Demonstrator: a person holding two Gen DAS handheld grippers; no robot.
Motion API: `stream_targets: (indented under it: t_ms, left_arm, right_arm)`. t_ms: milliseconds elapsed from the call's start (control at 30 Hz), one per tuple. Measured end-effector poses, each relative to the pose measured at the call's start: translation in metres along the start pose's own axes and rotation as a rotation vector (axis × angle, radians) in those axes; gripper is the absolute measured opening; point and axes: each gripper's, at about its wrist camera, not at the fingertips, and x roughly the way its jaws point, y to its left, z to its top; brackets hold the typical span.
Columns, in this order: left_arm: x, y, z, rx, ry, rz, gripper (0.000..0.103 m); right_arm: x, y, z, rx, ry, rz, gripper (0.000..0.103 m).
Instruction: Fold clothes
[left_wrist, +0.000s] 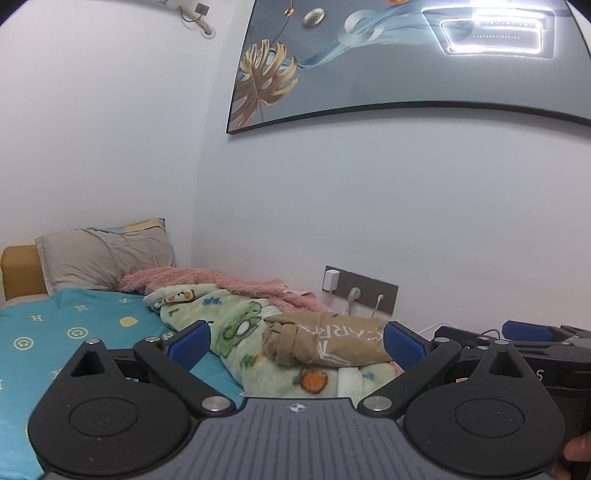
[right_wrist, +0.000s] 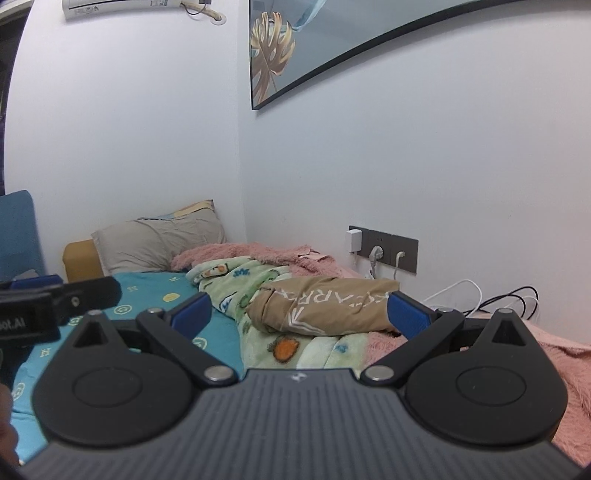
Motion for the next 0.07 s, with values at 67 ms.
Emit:
stream_targets:
  t_ms: [67]
  left_arm:
    - [-0.0032,-0.0016,-0.0009,0.003,0.003,0.002,0.101]
  right_arm:
    - [-0.002,-0.0004,-0.0011,-0.002,0.004,-0.004,0.103]
